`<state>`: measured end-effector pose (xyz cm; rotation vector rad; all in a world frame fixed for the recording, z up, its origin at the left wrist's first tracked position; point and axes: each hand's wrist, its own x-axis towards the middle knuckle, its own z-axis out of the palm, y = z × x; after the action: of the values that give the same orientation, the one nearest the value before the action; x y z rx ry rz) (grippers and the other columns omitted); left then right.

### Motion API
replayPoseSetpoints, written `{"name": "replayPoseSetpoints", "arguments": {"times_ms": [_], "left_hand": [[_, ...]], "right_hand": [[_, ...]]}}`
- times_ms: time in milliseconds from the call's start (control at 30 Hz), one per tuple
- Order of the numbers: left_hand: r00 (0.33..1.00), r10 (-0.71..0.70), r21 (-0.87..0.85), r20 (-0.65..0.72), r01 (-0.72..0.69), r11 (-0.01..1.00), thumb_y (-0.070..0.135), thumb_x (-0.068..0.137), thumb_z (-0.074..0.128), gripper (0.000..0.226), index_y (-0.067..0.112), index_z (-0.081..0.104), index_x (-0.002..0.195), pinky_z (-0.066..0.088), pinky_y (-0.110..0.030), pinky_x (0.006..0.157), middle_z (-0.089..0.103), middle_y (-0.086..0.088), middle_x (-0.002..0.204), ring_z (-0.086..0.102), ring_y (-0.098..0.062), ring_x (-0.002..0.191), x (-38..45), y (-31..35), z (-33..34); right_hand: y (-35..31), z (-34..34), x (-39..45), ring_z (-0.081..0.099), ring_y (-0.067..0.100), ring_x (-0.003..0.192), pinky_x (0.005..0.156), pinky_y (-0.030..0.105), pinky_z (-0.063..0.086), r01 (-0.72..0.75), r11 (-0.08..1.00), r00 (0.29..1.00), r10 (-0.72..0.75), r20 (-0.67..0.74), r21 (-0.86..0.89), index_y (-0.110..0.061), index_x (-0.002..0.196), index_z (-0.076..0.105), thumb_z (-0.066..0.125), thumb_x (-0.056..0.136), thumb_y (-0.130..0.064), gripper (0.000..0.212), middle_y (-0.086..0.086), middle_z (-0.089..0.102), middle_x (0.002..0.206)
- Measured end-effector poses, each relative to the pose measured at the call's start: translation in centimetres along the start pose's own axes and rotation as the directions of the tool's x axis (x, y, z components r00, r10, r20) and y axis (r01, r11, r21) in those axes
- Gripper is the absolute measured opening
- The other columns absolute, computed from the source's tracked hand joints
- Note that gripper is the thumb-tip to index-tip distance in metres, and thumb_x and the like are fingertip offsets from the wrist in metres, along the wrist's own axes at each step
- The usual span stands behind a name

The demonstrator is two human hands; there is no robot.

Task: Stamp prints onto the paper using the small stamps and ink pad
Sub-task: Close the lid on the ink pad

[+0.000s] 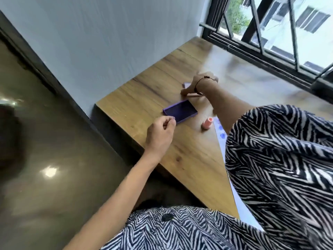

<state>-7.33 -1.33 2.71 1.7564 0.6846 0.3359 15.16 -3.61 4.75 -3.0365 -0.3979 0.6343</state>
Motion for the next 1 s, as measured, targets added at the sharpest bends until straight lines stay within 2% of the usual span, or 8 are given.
{"name": "replayPoseSetpoints", "arguments": {"times_ms": [167, 267, 367, 433, 533, 633, 900, 1000], "left_hand": [[1.000, -0.008, -0.038, 0.008, 0.008, 0.999, 0.021, 0.085, 0.051, 0.018, 0.017, 0.063, 0.098, 0.051, -0.047, 0.089, 0.066, -0.005, 0.092, 0.063, -0.025, 0.091, 0.6, 0.0, 0.1], [0.998, 0.056, -0.062, 0.007, -0.055, 0.997, 0.016, 0.083, 0.056, 0.029, 0.015, 0.056, 0.111, 0.051, -0.043, 0.091, 0.062, -0.002, 0.099, 0.060, -0.018, 0.091, 2.0, 0.6, -0.3], [0.963, 0.252, 0.072, 0.090, -0.259, 0.963, 0.024, 0.076, 0.068, 0.077, 0.021, 0.024, 0.139, 0.035, -0.028, 0.103, 0.040, -0.003, 0.138, 0.040, -0.012, 0.122, 3.8, 1.4, -1.6], [0.881, 0.433, 0.236, 0.193, -0.470, 0.851, 0.031, 0.072, 0.071, 0.098, 0.017, 0.005, 0.143, 0.014, -0.025, 0.108, 0.015, -0.001, 0.153, 0.012, 0.002, 0.129, 4.6, 2.2, -2.6], [0.758, 0.579, 0.360, 0.301, -0.652, 0.667, 0.042, 0.071, 0.068, 0.102, 0.011, 0.000, 0.142, 0.013, -0.032, 0.108, 0.009, -0.002, 0.154, 0.012, -0.002, 0.130, 5.4, 3.5, -4.0], [0.671, 0.614, 0.450, 0.415, -0.738, 0.502, 0.054, 0.070, 0.058, 0.100, 0.015, 0.000, 0.142, 0.026, -0.043, 0.108, 0.010, 0.000, 0.152, 0.025, -0.028, 0.131, 6.0, 4.3, -4.7], [0.556, 0.537, 0.568, 0.635, -0.807, 0.163, 0.065, 0.051, 0.068, 0.128, 0.014, -0.006, 0.143, 0.026, -0.046, 0.103, 0.008, -0.009, 0.156, 0.019, -0.029, 0.133, 7.0, 5.6, -5.7], [0.519, 0.527, 0.587, 0.673, -0.808, 0.045, 0.067, 0.062, 0.054, 0.113, 0.010, -0.001, 0.142, 0.021, -0.044, 0.107, 0.022, -0.015, 0.150, 0.022, -0.030, 0.130, 6.6, 6.0, -5.6]], "right_hand": [[0.7, -0.3, -0.8, 0.044, 0.033, 0.118, 0.093, 0.038, 0.043, -0.037, 0.982, 0.997, 0.048, -0.055, 0.184, -0.016, 0.124, 0.039, 0.066, 0.056, -0.066, 0.089, 0.014, 0.043, 0.127], [0.9, -2.7, -3.4, 0.053, 0.022, 0.077, 0.072, 0.029, 0.045, 0.092, 0.754, 0.964, -0.231, 0.132, 0.651, -0.022, 0.095, 0.052, 0.065, 0.048, -0.061, 0.063, 0.007, 0.053, 0.091], [1.5, -3.5, -6.1, 0.053, 0.022, 0.066, 0.065, 0.027, 0.042, 0.023, 0.389, 0.753, -0.612, 0.240, 0.921, -0.021, 0.102, 0.051, 0.070, 0.040, -0.053, 0.072, 0.012, 0.057, 0.086], [2.1, -3.3, -7.5, 0.053, 0.026, 0.077, 0.068, 0.031, 0.040, 0.005, 0.294, 0.601, -0.765, 0.232, 0.956, -0.020, 0.107, 0.052, 0.075, 0.038, -0.057, 0.082, 0.017, 0.055, 0.098], [2.9, -2.5, -8.8, 0.048, 0.026, 0.084, 0.067, 0.032, 0.036, -0.061, 0.209, 0.465, -0.859, 0.213, 0.976, -0.020, 0.096, 0.061, 0.072, 0.047, -0.056, 0.062, 0.010, 0.058, 0.095], [3.5, -1.3, -9.2, 0.049, 0.028, 0.086, 0.068, 0.033, 0.037, -0.157, 0.169, 0.428, -0.876, 0.221, 0.973, -0.018, 0.098, 0.060, 0.066, 0.053, -0.054, 0.058, 0.010, 0.058, 0.096], [3.5, 0.4, -9.1, 0.061, 0.031, 0.084, 0.066, 0.032, 0.053, -0.228, 0.195, 0.328, -0.907, 0.264, 0.954, -0.005, 0.110, 0.052, 0.063, 0.059, -0.054, 0.072, 0.020, 0.054, 0.109], [3.6, 0.5, -9.3, 0.065, 0.025, 0.082, 0.069, 0.030, 0.054, -0.173, 0.188, 0.333, -0.913, 0.237, 0.967, -0.010, 0.100, 0.062, 0.063, 0.062, -0.056, 0.060, 0.012, 0.069, 0.098]]}}
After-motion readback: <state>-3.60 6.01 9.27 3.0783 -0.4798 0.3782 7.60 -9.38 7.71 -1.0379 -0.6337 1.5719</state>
